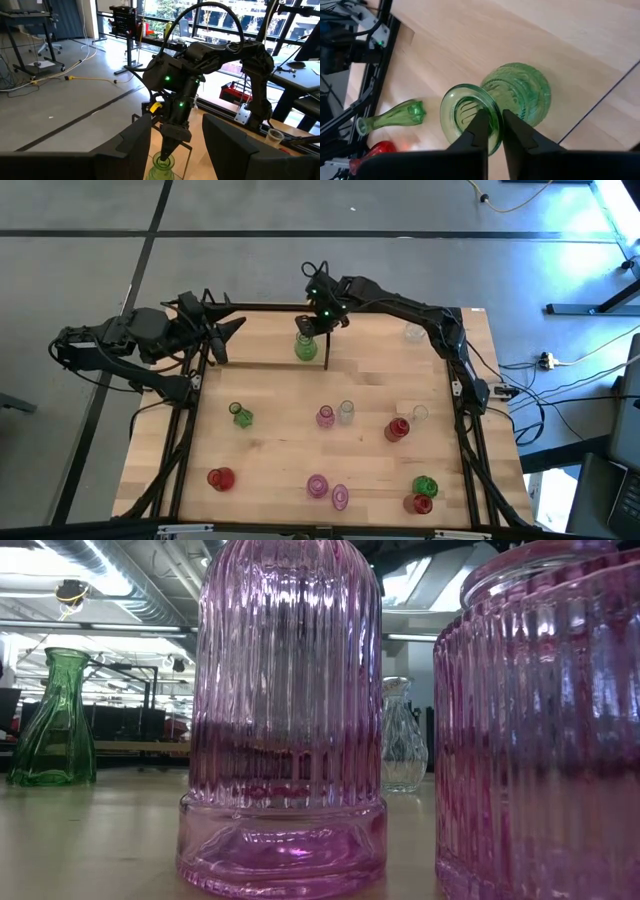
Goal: Sort vases onto shelf
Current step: Put the top green vase on the shelf
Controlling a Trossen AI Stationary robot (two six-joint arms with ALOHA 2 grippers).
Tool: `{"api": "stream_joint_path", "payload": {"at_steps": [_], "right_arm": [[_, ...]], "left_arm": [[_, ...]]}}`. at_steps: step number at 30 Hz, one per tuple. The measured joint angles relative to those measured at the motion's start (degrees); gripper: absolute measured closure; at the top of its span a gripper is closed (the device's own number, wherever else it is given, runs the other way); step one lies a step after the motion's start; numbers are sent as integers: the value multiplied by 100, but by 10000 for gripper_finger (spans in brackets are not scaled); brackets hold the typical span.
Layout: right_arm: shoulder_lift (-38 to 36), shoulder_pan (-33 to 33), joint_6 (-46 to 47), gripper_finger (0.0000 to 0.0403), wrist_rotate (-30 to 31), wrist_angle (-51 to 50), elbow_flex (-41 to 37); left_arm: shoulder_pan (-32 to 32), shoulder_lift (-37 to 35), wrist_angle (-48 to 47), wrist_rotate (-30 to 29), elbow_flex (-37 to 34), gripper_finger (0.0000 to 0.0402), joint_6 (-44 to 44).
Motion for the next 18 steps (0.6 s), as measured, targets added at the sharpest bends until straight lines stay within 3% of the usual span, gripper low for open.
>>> {"api": "stream_joint_path", "payload": {"at_steps": [9,18], "right_arm": [[17,2,-18,289,108,-18,-11],[17,2,-51,268,83,55,-9]], "left_arm": [[0,0,1,0,0,230,0],[0,0,1,0,-1,230,0]]}}
